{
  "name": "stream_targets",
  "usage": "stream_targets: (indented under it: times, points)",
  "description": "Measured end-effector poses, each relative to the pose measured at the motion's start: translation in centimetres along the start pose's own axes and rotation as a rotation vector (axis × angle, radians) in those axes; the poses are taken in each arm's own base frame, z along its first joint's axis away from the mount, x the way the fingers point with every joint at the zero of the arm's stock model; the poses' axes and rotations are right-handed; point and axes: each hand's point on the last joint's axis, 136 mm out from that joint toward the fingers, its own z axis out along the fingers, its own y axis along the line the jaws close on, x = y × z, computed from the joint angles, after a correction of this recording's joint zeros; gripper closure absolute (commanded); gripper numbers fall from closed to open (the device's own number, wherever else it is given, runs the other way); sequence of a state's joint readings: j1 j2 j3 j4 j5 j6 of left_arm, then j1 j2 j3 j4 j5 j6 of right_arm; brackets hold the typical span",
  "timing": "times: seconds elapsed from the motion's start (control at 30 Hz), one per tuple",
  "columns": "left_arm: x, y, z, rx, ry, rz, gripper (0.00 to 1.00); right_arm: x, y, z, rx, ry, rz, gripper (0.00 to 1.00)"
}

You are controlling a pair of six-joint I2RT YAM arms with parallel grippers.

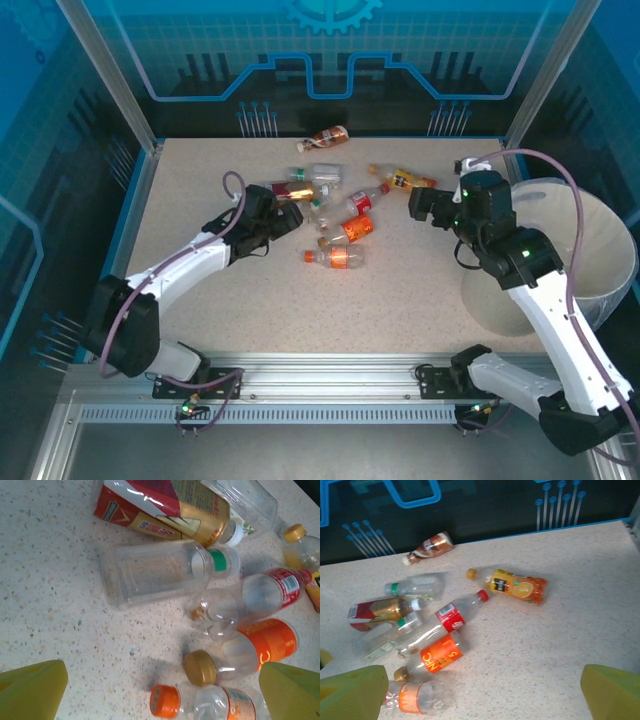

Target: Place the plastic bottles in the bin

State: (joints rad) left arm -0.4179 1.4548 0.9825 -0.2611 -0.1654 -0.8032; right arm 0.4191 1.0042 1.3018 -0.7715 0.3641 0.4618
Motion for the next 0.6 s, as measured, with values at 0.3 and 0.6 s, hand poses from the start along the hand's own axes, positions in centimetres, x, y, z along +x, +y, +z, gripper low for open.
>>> stream_targets:
  times: [0.3,0.6]
  points:
    - [-4.1,-0.1,4.6,-0.073,0.022,0.08,0.01,0.2,2.0,1.2,-0.048,0.004,-0.043,0.0]
    - [-6.3,-1.3,9.8,-0.111,0.075,0.282,0.01,0.9,1.8,1.4,-0.053,-0.002,-0.044,0.0]
